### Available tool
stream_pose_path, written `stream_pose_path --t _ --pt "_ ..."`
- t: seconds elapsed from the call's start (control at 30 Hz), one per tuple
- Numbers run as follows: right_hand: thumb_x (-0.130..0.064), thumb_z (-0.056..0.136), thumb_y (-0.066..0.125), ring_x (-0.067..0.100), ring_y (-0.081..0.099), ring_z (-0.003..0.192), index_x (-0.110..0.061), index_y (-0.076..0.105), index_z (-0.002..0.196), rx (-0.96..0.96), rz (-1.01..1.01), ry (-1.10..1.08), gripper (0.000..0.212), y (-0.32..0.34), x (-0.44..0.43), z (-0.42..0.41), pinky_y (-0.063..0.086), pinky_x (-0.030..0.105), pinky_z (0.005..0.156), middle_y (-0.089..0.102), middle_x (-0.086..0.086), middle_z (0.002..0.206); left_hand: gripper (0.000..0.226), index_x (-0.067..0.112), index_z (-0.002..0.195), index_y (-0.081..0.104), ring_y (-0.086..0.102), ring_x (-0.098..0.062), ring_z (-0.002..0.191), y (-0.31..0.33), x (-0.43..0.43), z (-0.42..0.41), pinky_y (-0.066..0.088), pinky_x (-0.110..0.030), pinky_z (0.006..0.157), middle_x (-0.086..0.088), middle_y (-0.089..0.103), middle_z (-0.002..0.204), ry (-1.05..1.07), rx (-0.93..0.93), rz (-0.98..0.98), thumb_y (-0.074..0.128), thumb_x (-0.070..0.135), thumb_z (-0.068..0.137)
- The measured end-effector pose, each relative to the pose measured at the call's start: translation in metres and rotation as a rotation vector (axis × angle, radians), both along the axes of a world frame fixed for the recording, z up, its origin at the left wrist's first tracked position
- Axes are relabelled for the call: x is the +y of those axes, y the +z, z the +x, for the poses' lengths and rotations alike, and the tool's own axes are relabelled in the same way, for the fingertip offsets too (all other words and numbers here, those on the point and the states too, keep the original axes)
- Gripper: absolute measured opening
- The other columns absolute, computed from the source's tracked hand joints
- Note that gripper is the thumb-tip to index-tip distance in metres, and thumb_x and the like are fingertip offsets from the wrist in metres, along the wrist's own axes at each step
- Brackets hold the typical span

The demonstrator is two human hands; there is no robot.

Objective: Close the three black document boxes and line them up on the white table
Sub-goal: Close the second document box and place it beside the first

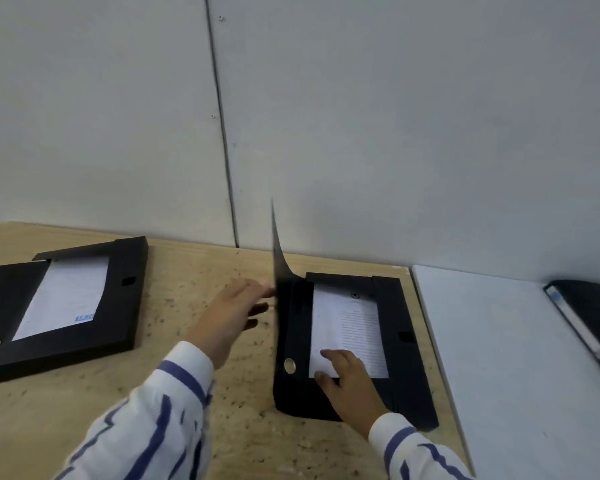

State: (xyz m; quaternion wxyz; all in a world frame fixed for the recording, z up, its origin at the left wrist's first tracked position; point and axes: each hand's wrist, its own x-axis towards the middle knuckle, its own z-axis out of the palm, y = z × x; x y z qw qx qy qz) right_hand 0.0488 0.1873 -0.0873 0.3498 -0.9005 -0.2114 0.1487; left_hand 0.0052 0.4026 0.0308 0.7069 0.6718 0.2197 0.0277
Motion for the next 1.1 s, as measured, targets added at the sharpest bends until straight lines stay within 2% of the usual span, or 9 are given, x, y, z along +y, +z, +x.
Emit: stream_pose_path --t 0.1,0.17,0.23,0.33,0.43,0.57,0.7,0.87,1.1 --pt "-0.035 0.095 0.052 0.012 0.051 0.114 -0.025 0.05 0.13 0.156 0.238 -0.136 0.037 0.025 -0.014 0.014 0.042 0.022 0.092 0.051 0.0 0.133 0.013 0.027 0.085 0.065 0.063 -0.018 0.1 -0.013 -0.042 0.02 0.048 -0.04 0.088 0.001 0.07 0.1 -0.042 -0.011 0.105 0.056 0.035 0.088" --pt "-0.04 0.095 0.048 0.014 0.058 0.107 -0.03 0.056 0.124 0.308 0.464 -0.218 0.032 0.045 -0.026 0.023 0.048 0.025 0.083 0.058 0.0 0.127 0.006 0.034 0.087 0.063 0.061 -0.012 0.093 -0.026 -0.061 0.034 0.045 -0.028 0.076 0.009 0.067 0.095 -0.114 0.026 0.196 0.058 0.035 0.088" --pt "-0.045 0.095 0.045 0.021 0.062 0.106 -0.033 0.061 0.117 0.467 0.701 -0.297 0.029 0.063 -0.04 0.032 0.052 0.035 0.084 0.065 0.002 0.118 0.008 0.037 0.095 0.061 0.058 -0.003 0.089 -0.04 -0.076 0.046 0.04 -0.02 0.07 0.015 0.063 0.097 -0.212 0.088 0.267 0.058 0.034 0.088" --pt "-0.052 0.094 0.043 0.021 0.065 0.105 -0.039 0.06 0.116 0.504 0.802 -0.375 0.031 0.078 -0.063 0.044 0.054 0.037 0.084 0.068 -0.003 0.114 0.028 0.029 0.116 0.06 0.058 -0.005 0.097 -0.06 -0.091 0.058 0.042 -0.021 0.083 0.007 0.062 0.113 -0.311 0.153 0.391 0.058 0.033 0.088" --pt "-0.045 0.095 0.045 0.018 0.058 0.115 -0.043 0.051 0.126 0.427 0.715 -0.457 0.031 0.079 -0.083 0.052 0.053 0.039 0.093 0.059 -0.008 0.127 0.046 0.023 0.131 0.052 0.052 -0.018 0.121 -0.078 -0.097 0.063 0.037 -0.032 0.104 0.0 0.052 0.134 -0.34 0.186 0.562 0.06 0.034 0.087" --pt "-0.024 0.096 0.051 0.026 0.053 0.122 -0.039 0.041 0.137 0.371 0.551 -0.481 0.045 0.071 -0.101 0.06 0.047 0.051 0.103 0.054 0.002 0.135 0.064 0.017 0.141 0.039 0.04 -0.023 0.132 -0.095 -0.098 0.065 0.031 -0.034 0.11 -0.005 0.039 0.145 -0.33 0.233 0.685 0.064 0.034 0.084" --pt "-0.01 0.095 0.046 0.028 0.053 0.123 -0.031 0.036 0.142 0.303 0.284 -0.447 0.052 0.048 -0.108 0.059 0.048 0.047 0.102 0.054 0.005 0.138 0.08 0.012 0.147 0.027 0.028 -0.025 0.141 -0.112 -0.096 0.066 0.026 -0.037 0.115 -0.007 0.023 0.156 -0.259 0.319 0.712 0.065 0.039 0.083" --pt "-0.013 0.095 0.044 0.019 0.055 0.103 -0.027 0.033 0.142 0.24 0.025 -0.445 0.051 0.016 -0.106 0.055 0.049 0.029 0.089 0.056 0.004 0.129 0.089 0.014 0.15 0.011 0.017 -0.023 0.145 -0.128 -0.099 0.064 0.024 -0.037 0.115 -0.001 0.003 0.161 -0.272 0.347 0.714 0.064 0.04 0.083" --pt "-0.045 0.091 0.049 0.028 0.043 0.122 -0.023 0.016 0.148 0.07 -0.368 -0.407 0.069 -0.007 -0.093 0.045 0.044 0.035 0.096 0.039 0.01 0.138 0.089 0.017 0.15 0.006 0.008 -0.022 0.147 -0.138 -0.105 0.064 0.019 -0.038 0.119 0.001 -0.004 0.161 -0.25 0.386 0.785 0.062 0.04 0.085"
